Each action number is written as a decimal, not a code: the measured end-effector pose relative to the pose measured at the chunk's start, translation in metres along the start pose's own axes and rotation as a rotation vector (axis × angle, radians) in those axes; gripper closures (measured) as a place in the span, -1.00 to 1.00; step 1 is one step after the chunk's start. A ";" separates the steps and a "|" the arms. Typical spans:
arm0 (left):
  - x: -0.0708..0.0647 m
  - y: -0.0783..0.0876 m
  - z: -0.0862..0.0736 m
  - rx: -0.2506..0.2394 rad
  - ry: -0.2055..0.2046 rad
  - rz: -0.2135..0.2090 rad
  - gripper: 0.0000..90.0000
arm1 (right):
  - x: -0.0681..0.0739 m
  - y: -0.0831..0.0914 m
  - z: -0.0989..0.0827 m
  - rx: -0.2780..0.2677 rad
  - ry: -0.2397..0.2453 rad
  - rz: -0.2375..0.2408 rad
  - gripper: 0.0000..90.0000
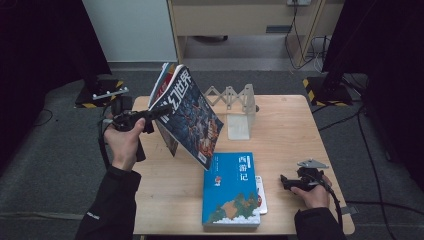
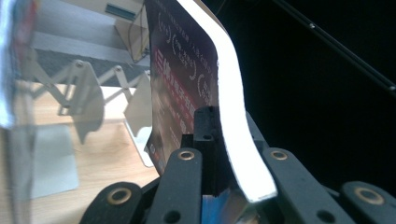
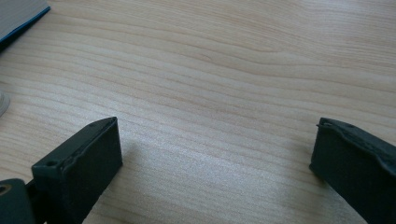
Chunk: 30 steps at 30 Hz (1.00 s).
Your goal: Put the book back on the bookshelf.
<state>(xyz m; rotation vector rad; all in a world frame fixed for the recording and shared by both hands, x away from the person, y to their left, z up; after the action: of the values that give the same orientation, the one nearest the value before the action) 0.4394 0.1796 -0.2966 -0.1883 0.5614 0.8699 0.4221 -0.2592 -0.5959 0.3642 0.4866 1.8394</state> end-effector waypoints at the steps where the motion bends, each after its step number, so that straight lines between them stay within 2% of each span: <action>1: 0.001 0.001 0.002 -0.001 -0.008 0.007 0.82 | 0.000 0.000 0.000 0.000 0.000 0.000 -0.96; 8: 0.009 0.013 0.015 -0.008 -0.044 0.059 0.82 | 0.000 0.000 0.000 0.000 0.000 0.000 -0.96; 13: 0.017 0.013 0.023 -0.010 -0.078 0.111 0.82 | 0.000 0.000 0.000 0.000 0.000 0.000 -0.96; 17: 0.021 0.011 0.027 -0.008 -0.103 0.141 0.82 | 0.000 0.000 0.000 0.000 0.000 0.000 -0.96; 18: 0.023 0.008 0.029 -0.008 -0.132 0.166 0.82 | 0.000 0.000 0.000 0.000 0.000 0.000 -0.96; 21: 0.026 0.005 0.033 -0.014 -0.167 0.196 0.82 | 0.000 0.000 0.000 0.000 0.000 0.000 -0.96; 30: 0.039 -0.012 0.037 -0.033 -0.205 0.272 0.82 | 0.000 0.000 0.000 0.000 0.000 0.000 -0.96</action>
<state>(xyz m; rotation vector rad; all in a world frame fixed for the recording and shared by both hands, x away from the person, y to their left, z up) 0.4829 0.2121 -0.2875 -0.0510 0.3858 1.1487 0.4222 -0.2592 -0.5959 0.3641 0.4871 1.8398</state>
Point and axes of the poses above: each handheld gripper's, and its own axes: y roughly backward along the jaws, z roughly out of its top, x roughly to its left, the point moved 8 cm from there along -y, roughly forward along the jaws, and after that the axes turned 15 degrees about -x, right-handed, at the moved point
